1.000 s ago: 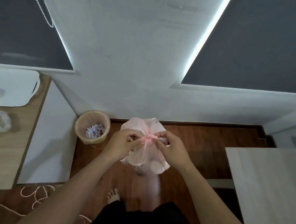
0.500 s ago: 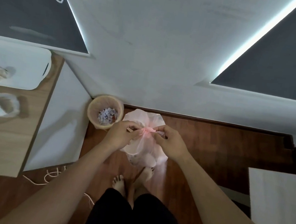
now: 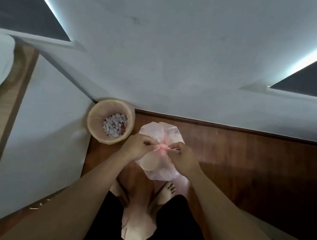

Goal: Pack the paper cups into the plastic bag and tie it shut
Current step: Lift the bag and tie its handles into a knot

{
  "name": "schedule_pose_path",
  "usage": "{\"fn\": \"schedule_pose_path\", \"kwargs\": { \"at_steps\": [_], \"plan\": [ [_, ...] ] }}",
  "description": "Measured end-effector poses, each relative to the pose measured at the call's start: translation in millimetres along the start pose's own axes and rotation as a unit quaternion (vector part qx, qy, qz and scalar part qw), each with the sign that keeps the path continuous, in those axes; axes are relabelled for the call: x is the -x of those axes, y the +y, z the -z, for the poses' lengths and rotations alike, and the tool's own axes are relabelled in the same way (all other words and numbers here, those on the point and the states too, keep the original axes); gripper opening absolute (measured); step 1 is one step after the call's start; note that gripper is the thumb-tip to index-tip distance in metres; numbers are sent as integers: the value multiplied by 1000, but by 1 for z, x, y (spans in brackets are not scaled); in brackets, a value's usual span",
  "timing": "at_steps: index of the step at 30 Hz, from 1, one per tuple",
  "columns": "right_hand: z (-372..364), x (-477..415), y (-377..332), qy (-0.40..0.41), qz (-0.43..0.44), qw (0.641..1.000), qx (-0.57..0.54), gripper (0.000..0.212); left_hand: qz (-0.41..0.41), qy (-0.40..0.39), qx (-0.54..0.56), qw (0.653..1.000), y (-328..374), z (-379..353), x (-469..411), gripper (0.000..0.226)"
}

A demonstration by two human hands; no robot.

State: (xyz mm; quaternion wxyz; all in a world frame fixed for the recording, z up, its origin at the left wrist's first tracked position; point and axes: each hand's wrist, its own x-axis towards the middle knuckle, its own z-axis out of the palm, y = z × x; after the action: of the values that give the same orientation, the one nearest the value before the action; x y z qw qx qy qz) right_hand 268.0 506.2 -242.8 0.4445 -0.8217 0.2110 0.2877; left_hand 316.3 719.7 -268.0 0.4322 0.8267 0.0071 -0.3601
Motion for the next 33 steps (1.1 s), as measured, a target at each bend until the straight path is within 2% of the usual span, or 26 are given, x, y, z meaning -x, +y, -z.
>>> {"fn": "schedule_pose_path", "kwargs": {
  "at_steps": [4, 10, 15, 18, 21, 26, 33],
  "plan": [
    [-48, -69, 36, -3, -15, 1000, 11, 10, 15, -11, -20, 1000, -64, -15, -67, 19],
    [-98, -147, 81, -6, -30, 999, 15, 13, 58, -13, 7, 998, -140, -41, -137, 13],
    [-117, -186, 95, -14, 9, 1000, 24, 21, 72, 10, -6, 997, -161, -42, -164, 28],
    [-114, -190, 95, -26, 47, 998, 21, 35, 65, 17, -2, 998, -158, -37, -165, 43],
    [-109, -181, 88, -31, 51, 998, 17, 40, 73, 18, 0, 997, -154, -31, -151, 48],
    [-84, -136, 58, -28, 55, 998, 3, 35, 70, 49, 21, 996, -119, -13, -95, 30],
    [-21, -27, -25, -17, 113, 993, 5, 27, 57, 65, 70, 994, -24, 33, 27, 21]
  ]
}}
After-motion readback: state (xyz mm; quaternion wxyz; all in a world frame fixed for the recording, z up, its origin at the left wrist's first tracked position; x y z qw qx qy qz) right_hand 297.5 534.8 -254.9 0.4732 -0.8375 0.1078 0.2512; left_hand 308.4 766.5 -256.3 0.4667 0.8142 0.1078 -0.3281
